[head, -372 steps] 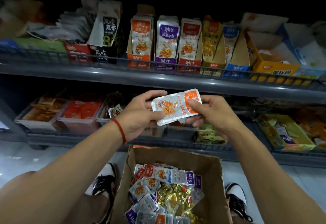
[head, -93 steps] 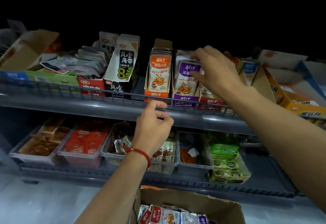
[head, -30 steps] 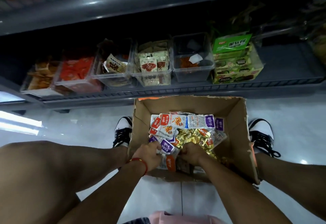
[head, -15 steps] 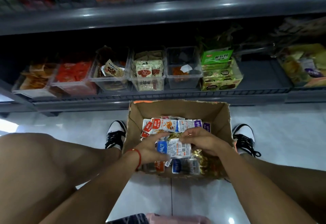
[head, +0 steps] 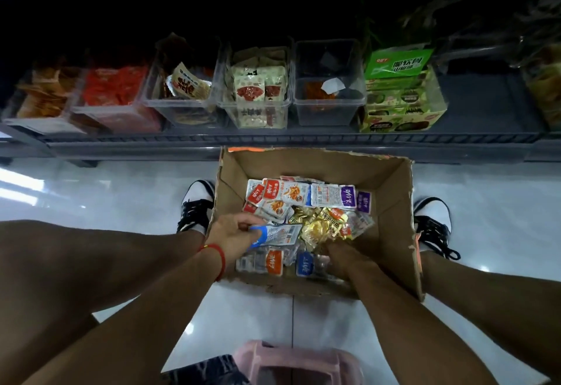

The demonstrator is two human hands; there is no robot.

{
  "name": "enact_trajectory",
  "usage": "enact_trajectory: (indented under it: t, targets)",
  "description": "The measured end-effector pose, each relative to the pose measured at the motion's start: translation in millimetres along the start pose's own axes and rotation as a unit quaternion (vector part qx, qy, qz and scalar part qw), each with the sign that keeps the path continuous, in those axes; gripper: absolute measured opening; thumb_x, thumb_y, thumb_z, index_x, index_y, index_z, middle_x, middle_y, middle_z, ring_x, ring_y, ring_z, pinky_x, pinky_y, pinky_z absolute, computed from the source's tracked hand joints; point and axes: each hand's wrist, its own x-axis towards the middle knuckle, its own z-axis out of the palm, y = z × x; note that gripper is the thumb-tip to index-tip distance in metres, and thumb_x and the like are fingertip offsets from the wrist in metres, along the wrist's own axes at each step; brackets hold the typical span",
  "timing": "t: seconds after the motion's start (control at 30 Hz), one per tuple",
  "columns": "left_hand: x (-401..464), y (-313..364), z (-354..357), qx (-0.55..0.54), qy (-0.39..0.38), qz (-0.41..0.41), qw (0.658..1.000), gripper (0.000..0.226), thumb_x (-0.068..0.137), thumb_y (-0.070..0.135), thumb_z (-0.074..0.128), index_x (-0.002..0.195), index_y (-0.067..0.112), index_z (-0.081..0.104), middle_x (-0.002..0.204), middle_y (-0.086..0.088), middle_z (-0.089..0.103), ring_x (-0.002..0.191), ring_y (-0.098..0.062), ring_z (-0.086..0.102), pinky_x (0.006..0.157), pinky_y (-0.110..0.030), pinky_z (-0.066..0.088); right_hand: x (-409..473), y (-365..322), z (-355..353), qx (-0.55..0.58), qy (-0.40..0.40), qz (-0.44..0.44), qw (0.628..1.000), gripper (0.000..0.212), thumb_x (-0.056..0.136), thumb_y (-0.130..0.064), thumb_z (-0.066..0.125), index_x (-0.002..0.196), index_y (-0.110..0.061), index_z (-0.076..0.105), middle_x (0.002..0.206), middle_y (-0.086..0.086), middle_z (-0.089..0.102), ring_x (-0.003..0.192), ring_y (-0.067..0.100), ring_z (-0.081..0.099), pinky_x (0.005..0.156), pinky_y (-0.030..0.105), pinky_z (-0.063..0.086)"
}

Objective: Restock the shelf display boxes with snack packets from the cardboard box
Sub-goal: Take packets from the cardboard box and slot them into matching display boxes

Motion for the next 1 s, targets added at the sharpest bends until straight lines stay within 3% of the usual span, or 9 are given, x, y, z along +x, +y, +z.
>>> enact_trajectory:
  t: [0.13, 0.23, 0.3, 0.37, 0.53, 0.63, 0.77, 0.9, 1.0]
  targets:
    - [1, 3, 1, -0.024, -0.031, -0.023, 0.999, 0.019, 0.092, 0.010, 0.069, 0.093, 0.029, 0.074, 0.110, -0.004, 0.071, 0.104, -0.021, 0.067, 0.072, -0.024, 0.056, 4, -3, -7, -0.007, -0.049, -0.010, 0.999, 0.031, 0.092, -0.029, 0.067, 0.121, -0.020, 0.062, 0.127, 0.010, 0.064, 0.113, 0.027, 0.062, 0.086, 0.033, 0.050]
    - [1, 11, 5, -0.011, -0.079, -0.043, 0.996, 0.015, 0.094, 0.012, 0.069, 0.096, 0.027, 0.073, 0.114, -0.007, 0.068, 0.106, -0.025, 0.066, 0.070, -0.028, 0.060, -2, -9, -29, 0.142, -0.029, -0.007, 0.989, 0.014, 0.092, -0.029, 0.068, 0.103, -0.021, 0.067, 0.110, 0.007, 0.069, 0.096, 0.020, 0.066, 0.070, 0.028, 0.050]
    - [-2, 20, 9, -0.021, -0.109, -0.042, 0.993, 0.015, 0.094, 0.010, 0.069, 0.096, 0.025, 0.072, 0.113, -0.008, 0.068, 0.106, -0.025, 0.067, 0.075, -0.036, 0.063, -15, -18, -56, 0.257, -0.025, -0.023, 0.966, 0.005, 0.092, -0.023, 0.069, 0.095, -0.020, 0.072, 0.101, 0.005, 0.072, 0.091, 0.019, 0.069, 0.073, 0.035, 0.058]
    - [-2, 29, 13, -0.025, -0.099, -0.011, 0.995, 0.017, 0.093, 0.008, 0.068, 0.097, 0.024, 0.073, 0.109, -0.008, 0.070, 0.102, -0.026, 0.069, 0.080, -0.044, 0.063, -34, -30, -84, 0.347, -0.032, -0.051, 0.936, 0.011, 0.083, -0.031, 0.070, 0.087, -0.021, 0.073, 0.102, 0.007, 0.073, 0.099, 0.027, 0.069, 0.091, 0.051, 0.057]
    - [-2, 55, 14, -0.095, 0.004, 0.039, 0.995, 0.016, 0.085, 0.010, 0.077, 0.096, 0.021, 0.071, 0.097, -0.009, 0.073, 0.097, -0.027, 0.071, 0.087, -0.050, 0.059, -77, -59, -115, 0.545, -0.089, -0.051, 0.832, 0.061, 0.077, -0.030, 0.057, 0.130, 0.000, 0.057, 0.124, 0.022, 0.068, 0.113, 0.044, 0.063, 0.104, 0.054, 0.048]
    - [-14, 78, 13, -0.119, 0.022, 0.104, 0.987, 0.021, 0.084, 0.004, 0.077, 0.102, 0.013, 0.070, 0.096, -0.005, 0.073, 0.096, -0.022, 0.070, 0.090, -0.040, 0.058, -104, -75, -122, 0.638, -0.100, -0.076, 0.760, 0.044, 0.096, -0.018, 0.045, 0.134, 0.003, 0.048, 0.121, 0.033, 0.062, 0.104, 0.041, 0.065, 0.090, 0.050, 0.055]
    - [-27, 96, 14, -0.204, 0.015, 0.123, 0.971, 0.033, 0.088, 0.004, 0.073, 0.113, 0.025, 0.066, 0.112, 0.004, 0.068, 0.108, -0.014, 0.064, 0.096, -0.034, 0.055, -135, -89, -130, 0.592, -0.021, -0.111, 0.798, 0.027, 0.099, -0.029, 0.056, 0.115, -0.008, 0.050, 0.099, 0.013, 0.058, 0.085, 0.023, 0.058, 0.084, 0.044, 0.056]
    - [-40, 118, 11, -0.422, -0.073, -0.037, 0.903, 0.032, 0.100, 0.032, 0.060, 0.125, 0.012, 0.064, 0.120, -0.010, 0.068, 0.108, -0.023, 0.063, 0.098, -0.043, 0.052, -151, -97, -144, 0.372, 0.183, -0.096, 0.905, 0.022, 0.097, -0.036, 0.059, 0.103, -0.018, 0.047, 0.094, -0.001, 0.056, 0.074, 0.005, 0.053, 0.066, 0.020, 0.048]
    - [-52, 134, 8, -0.421, -0.163, -0.035, 0.892, 0.036, 0.102, 0.037, 0.055, 0.120, 0.009, 0.069, 0.112, -0.014, 0.075, 0.100, -0.028, 0.071, 0.082, -0.045, 0.058, -149, -102, -143, 0.209, 0.297, -0.126, 0.923, 0.035, 0.089, -0.036, 0.068, 0.110, -0.023, 0.043, 0.111, -0.004, 0.043, 0.097, 0.009, 0.050, 0.077, 0.020, 0.045]
